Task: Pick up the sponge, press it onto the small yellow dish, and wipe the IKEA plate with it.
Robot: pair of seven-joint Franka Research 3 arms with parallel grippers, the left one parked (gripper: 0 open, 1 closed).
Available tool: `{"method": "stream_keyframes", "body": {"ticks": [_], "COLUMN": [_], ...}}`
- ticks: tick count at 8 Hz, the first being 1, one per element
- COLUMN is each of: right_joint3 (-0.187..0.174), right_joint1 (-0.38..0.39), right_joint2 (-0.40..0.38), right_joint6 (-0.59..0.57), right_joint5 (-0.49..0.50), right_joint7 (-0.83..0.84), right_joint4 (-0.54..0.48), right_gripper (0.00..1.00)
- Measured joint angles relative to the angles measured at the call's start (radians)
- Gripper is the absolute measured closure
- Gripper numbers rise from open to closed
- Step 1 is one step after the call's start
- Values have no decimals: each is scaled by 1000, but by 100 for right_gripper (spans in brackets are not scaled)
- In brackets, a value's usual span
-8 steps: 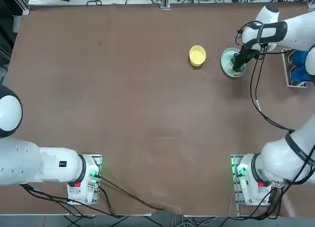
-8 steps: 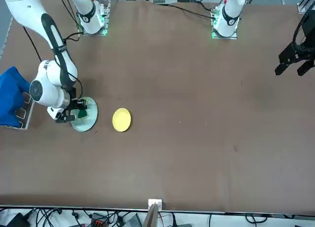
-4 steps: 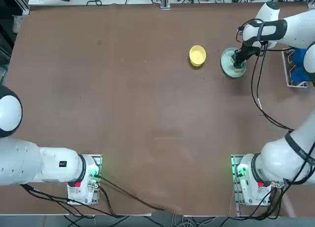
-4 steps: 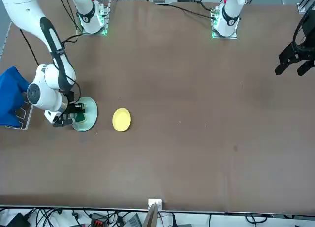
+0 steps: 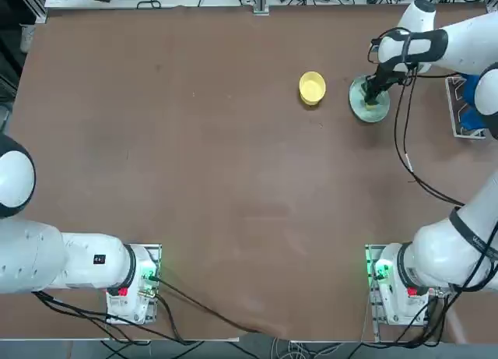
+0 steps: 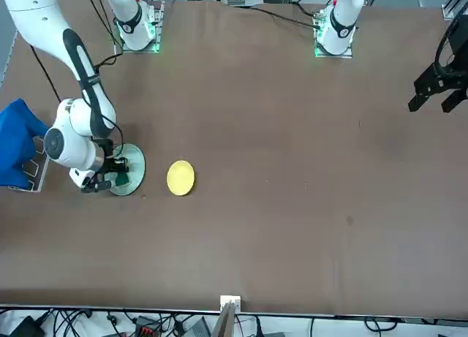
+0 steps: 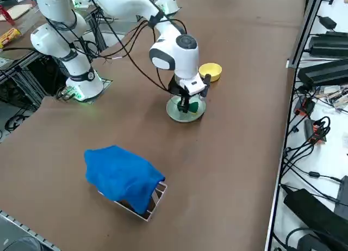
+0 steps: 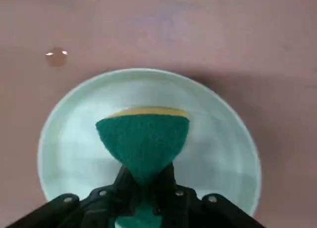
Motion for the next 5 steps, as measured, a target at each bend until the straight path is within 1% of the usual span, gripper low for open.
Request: {"method": "stream_keyframes", "body": {"ticks": [2, 5], "right_joint3": [24, 31], "right_joint1": [19, 26], "right_joint2": [2, -2], "right_joint6": [-1, -2], "right_joint5": [1, 3], "right_joint7": [54, 69], "right_joint4": [-1, -10], "right_gripper": [84, 83]}}
